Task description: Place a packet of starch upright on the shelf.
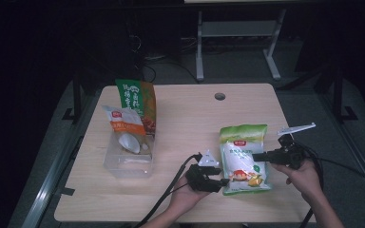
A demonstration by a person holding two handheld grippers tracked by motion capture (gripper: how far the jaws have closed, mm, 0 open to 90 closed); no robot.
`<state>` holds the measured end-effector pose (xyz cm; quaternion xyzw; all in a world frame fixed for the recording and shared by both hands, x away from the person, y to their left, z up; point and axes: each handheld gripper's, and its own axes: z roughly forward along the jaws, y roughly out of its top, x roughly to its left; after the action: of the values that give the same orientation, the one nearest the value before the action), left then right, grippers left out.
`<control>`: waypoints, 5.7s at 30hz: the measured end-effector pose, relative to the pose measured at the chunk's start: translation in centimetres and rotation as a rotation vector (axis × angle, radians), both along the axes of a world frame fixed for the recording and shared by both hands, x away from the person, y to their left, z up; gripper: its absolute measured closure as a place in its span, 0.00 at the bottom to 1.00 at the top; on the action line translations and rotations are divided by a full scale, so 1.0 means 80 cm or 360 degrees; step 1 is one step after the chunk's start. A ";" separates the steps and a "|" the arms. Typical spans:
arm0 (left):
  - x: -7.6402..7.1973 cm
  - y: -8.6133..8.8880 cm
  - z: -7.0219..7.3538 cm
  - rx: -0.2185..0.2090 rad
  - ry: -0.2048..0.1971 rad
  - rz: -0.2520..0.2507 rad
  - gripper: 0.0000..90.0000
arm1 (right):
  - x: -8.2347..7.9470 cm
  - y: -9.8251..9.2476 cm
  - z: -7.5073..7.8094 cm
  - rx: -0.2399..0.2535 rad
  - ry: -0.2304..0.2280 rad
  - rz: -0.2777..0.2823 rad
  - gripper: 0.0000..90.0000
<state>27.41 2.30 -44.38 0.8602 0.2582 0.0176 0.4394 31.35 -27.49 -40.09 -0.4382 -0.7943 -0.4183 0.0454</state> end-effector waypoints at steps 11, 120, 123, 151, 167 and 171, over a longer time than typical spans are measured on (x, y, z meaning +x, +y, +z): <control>-0.011 0.035 0.004 0.0008 -0.0039 0.0030 0.50 | -0.005 0.032 0.039 -0.0051 -0.0182 0.0037 0.96; -0.075 0.105 0.001 -0.0106 -0.0152 0.0012 0.34 | 0.018 0.297 0.188 -0.0015 -0.0719 0.0618 0.96; -0.076 0.105 0.001 -0.0119 -0.0142 0.0021 0.34 | 0.019 0.309 0.192 -0.0015 -0.0724 0.0646 0.96; -0.087 0.135 0.004 -0.0115 -0.0129 0.0044 0.34 | 0.062 0.451 0.119 -0.0012 -0.0562 0.0801 0.96; -0.090 0.130 0.000 -0.0079 -0.0150 0.0014 0.34 | 0.063 0.435 0.077 -0.0103 -0.0514 0.0815 0.93; -0.089 0.129 -0.001 -0.0083 -0.0150 0.0011 0.34 | 0.064 0.434 0.082 -0.0135 -0.0477 0.0870 0.86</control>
<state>20.26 12.65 -44.43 0.8458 0.2407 0.0528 0.4733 36.50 7.25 -33.54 -0.1434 -0.8973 -0.4170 0.0201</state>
